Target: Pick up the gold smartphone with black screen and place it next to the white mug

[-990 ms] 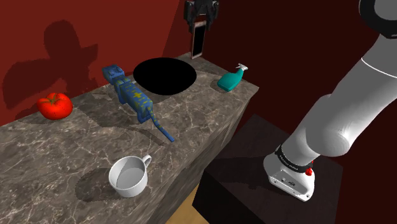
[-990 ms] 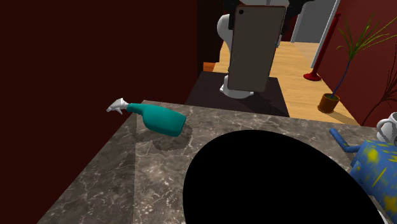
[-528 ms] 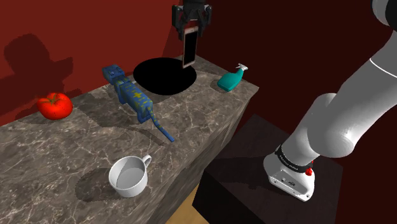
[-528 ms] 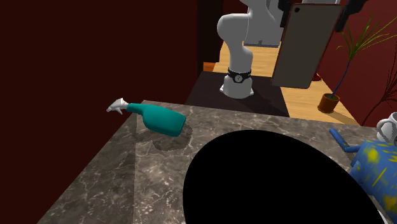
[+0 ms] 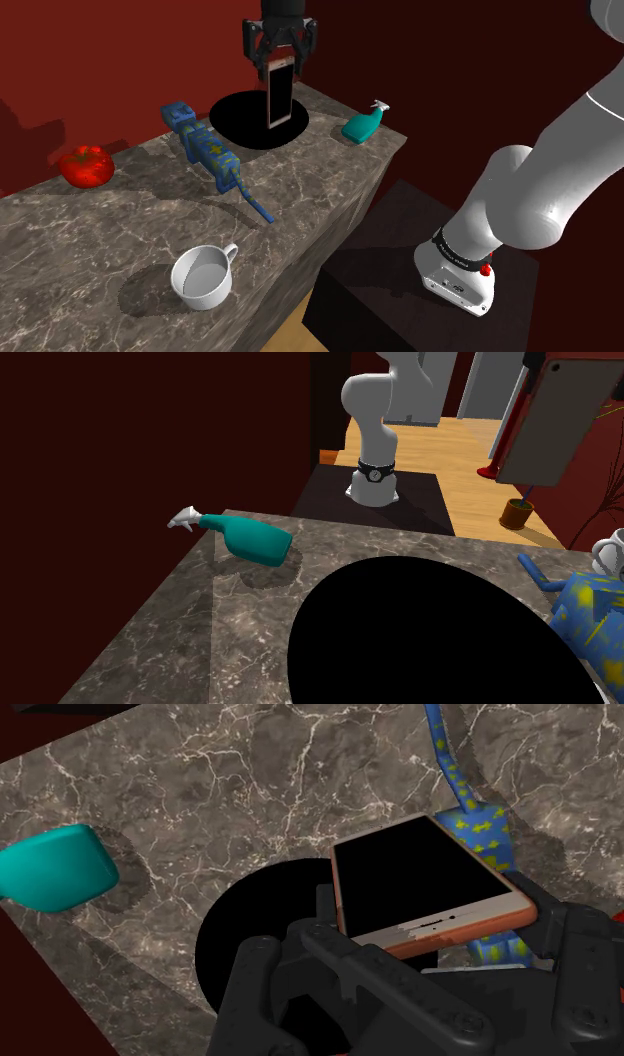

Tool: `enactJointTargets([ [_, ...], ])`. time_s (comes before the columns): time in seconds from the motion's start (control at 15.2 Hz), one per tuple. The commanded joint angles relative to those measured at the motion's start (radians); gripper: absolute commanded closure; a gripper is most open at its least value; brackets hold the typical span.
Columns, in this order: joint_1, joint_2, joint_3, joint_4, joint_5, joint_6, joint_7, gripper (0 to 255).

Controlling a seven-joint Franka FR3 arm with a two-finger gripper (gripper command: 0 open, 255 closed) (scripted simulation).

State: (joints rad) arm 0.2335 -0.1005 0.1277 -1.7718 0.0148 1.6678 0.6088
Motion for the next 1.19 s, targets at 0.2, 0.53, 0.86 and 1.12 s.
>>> enactJointTargets([
  [0.2,0.055,0.028,0.067,0.035,0.002,-0.006,0.124,255],
  [0.53,0.112,0.073,0.133,0.087,-0.004,-0.013,0.248,255],
  [0.86,0.175,0.145,0.195,0.172,-0.026,-0.028,0.374,255],
  [1.12,0.180,0.147,0.199,0.133,-0.026,0.012,0.384,255],
])
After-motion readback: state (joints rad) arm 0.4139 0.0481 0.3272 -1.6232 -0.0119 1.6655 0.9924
